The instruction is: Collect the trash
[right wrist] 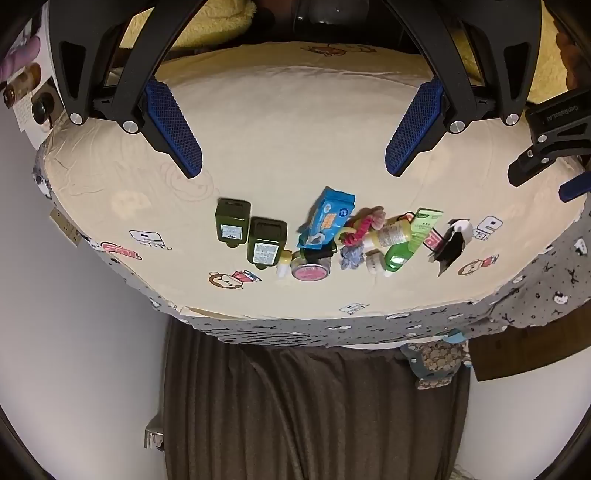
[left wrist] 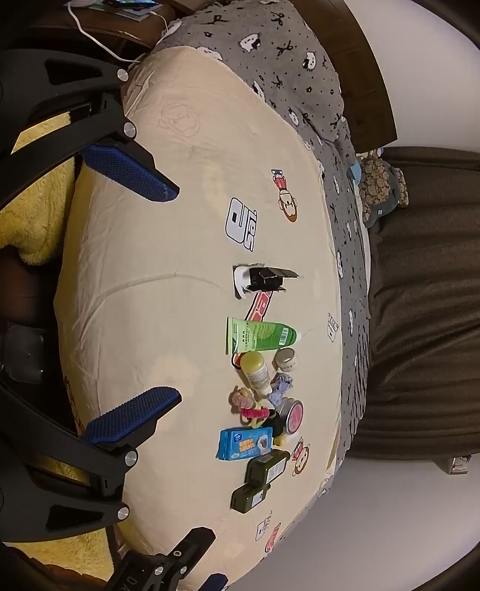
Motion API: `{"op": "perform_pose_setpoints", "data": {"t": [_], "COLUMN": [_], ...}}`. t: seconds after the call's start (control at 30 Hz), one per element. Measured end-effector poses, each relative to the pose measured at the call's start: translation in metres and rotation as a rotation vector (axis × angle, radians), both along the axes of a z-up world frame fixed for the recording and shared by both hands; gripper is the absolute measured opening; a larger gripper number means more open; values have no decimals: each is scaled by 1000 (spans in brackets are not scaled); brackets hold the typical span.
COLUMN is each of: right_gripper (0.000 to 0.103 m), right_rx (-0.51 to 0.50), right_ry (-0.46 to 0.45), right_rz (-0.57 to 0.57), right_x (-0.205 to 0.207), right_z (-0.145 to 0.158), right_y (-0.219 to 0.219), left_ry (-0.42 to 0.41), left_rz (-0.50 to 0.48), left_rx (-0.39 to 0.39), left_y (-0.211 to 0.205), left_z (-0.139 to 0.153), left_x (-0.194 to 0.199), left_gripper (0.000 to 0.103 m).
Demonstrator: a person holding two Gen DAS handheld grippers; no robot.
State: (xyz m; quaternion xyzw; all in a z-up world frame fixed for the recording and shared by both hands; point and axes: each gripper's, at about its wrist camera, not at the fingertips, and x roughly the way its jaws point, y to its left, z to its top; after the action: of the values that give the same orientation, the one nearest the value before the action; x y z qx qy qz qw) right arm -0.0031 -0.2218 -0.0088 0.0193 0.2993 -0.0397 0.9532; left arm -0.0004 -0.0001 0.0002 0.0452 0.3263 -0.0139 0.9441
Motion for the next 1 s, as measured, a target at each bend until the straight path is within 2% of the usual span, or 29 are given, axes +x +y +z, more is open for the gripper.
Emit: {"op": "perform_pose_setpoints", "data": {"t": [0.7, 0.83, 1.0], "right_gripper": [100, 100, 100], "right_rx": [4, -44, -17], "right_ry": [-49, -65, -63], "right_rz": [-10, -28, -26], "right_x": [-5, -6, -5], "right_z": [5, 4, 3], "right_y": [-7, -6, -10], "left_ry": [0, 1, -6], "left_rz": [11, 4, -3], "left_rx": [3, 8, 11], "left_y": [-1, -3, -5], "left_z": [6, 7, 8], "left_x": [3, 4, 3], "left_gripper": [95, 95, 95]}}
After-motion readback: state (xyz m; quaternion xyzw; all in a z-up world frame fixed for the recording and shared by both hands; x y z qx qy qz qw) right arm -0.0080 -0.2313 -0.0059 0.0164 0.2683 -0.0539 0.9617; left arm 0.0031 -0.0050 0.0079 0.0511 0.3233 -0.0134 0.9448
